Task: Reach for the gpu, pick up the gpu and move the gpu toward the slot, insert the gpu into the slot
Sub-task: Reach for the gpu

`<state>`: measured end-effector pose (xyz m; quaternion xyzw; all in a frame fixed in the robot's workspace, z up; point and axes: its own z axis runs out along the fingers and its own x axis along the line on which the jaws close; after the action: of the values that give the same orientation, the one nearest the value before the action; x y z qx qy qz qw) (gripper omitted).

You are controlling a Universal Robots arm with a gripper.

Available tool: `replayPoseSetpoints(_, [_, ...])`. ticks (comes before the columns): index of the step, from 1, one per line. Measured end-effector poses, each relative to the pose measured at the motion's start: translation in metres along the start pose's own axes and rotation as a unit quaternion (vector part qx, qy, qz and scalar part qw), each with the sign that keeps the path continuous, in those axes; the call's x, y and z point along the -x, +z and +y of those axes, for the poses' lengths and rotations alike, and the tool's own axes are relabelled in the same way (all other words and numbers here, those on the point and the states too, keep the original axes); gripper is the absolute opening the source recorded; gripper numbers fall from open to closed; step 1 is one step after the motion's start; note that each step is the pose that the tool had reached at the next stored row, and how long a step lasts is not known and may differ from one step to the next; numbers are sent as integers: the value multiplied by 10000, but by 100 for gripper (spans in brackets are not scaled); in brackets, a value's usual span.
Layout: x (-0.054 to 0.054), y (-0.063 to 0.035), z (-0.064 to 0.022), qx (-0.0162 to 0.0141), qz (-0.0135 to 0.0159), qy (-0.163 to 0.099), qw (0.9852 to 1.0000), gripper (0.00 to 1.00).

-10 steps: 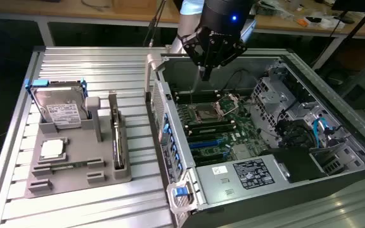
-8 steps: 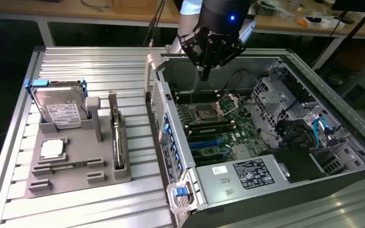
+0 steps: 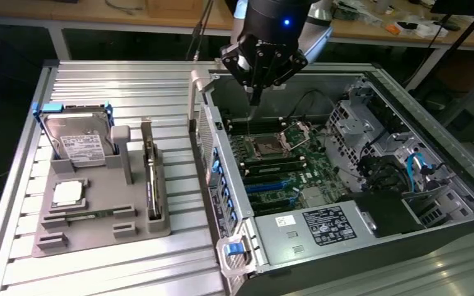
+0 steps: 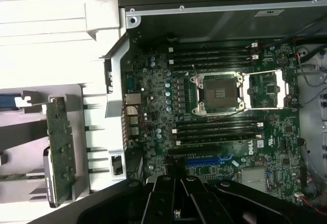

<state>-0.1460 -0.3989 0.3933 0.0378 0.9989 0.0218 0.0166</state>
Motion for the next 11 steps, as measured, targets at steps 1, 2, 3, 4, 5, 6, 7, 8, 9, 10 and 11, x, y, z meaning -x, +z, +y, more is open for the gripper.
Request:
replayPoseSetpoints(1, [-20,0,-1,0,0,0,10000,11])
replayPoseSetpoints(2, [-42,-1,-3,0,0,1,10000,11])
replayPoseSetpoints(3, [-65,-2,-4,0,0,1,10000,11])
replayPoseSetpoints(4, [-91,-3,-7,0,0,1,10000,11])
replayPoseSetpoints(5, [-113,-4,-8,0,0,0,10000,11])
replayPoseSetpoints(6, [-132,-4,-10,0,0,0,10000,11])
replayPoseSetpoints(7, [-157,-5,-12,0,0,0,10000,11])
replayPoseSetpoints(8, [-187,-6,-14,0,0,0,10000,11])
replayPoseSetpoints(9, [-214,-7,-16,0,0,1,10000,11])
replayPoseSetpoints(10, [-247,-9,-18,0,0,1,10000,11])
replayPoseSetpoints(11, [-274,-9,-20,0,0,0,10000,11])
